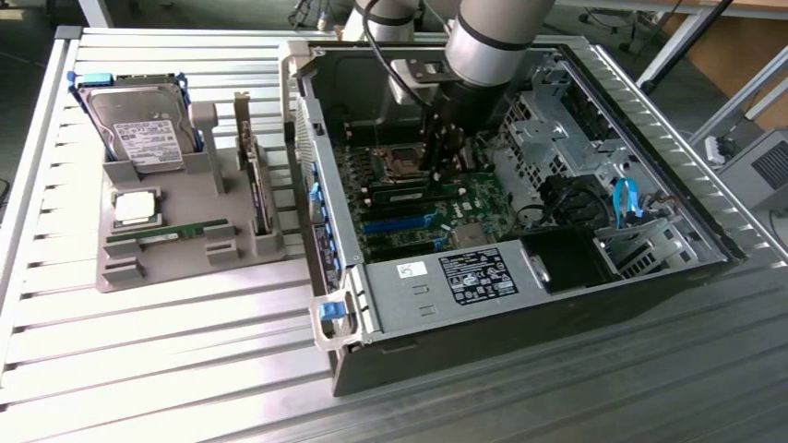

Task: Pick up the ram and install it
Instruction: 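Insert the ram into the slot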

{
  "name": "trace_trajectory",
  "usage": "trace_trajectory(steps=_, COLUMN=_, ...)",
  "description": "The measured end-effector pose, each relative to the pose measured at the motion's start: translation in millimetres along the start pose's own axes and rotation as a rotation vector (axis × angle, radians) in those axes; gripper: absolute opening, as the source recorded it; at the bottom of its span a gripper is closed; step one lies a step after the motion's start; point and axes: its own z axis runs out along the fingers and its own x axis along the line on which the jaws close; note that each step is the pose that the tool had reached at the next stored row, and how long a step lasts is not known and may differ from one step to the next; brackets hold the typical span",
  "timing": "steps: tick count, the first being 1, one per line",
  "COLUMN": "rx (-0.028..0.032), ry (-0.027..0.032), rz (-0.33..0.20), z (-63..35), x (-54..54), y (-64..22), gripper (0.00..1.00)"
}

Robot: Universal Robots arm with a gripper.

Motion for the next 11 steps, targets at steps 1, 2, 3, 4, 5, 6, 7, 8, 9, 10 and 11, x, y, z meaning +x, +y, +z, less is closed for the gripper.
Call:
trace_trajectory(steps=1, rx=-0.0001, ry=0.0020, rz=0.000, z=-2.0, x=-0.8, y=0.0, gripper=0.29)
trace_trajectory(steps=2, rx=-0.0002, ry=0.0037, rz=0.000, z=-4.3, x=-1.1, y=0.0, gripper=0.17)
trace_trajectory(steps=3, rx=0.0000, ry=0.0035, rz=0.000, z=-4.6, x=-1.2, y=0.0, gripper=0.11)
trace_trajectory(steps=4, rx=0.0000, ry=0.0036, rz=0.000, z=-5.0, x=-1.2, y=0.0, gripper=0.09)
trace_trajectory(steps=5, rx=-0.0002, ry=0.0040, rz=0.000, z=-6.3, x=-1.2, y=0.1, gripper=0.09)
trace_trajectory(steps=6, rx=-0.0001, ry=0.0038, rz=0.000, z=-8.2, x=-1.3, y=0.1, gripper=0.09)
trace_trajectory(steps=7, rx=-0.0001, ry=0.0038, rz=0.000, z=-11.1, x=-1.4, y=0.1, gripper=0.09)
trace_trajectory(steps=8, rx=-0.0001, ry=0.0038, rz=0.000, z=-13.1, x=-1.5, y=0.2, gripper=0.09)
trace_trajectory(steps=9, rx=-0.0001, ry=0.0039, rz=0.000, z=-14.9, x=-1.6, y=0.1, gripper=0.09)
trace_trajectory(steps=10, rx=-0.0004, ry=0.0037, rz=0.000, z=-15.0, x=-1.5, y=-1.8, gripper=0.09)
trace_trajectory(steps=11, rx=-0.0020, ry=0.0038, rz=0.000, z=-15.1, x=-1.5, y=-5.9, gripper=0.09)
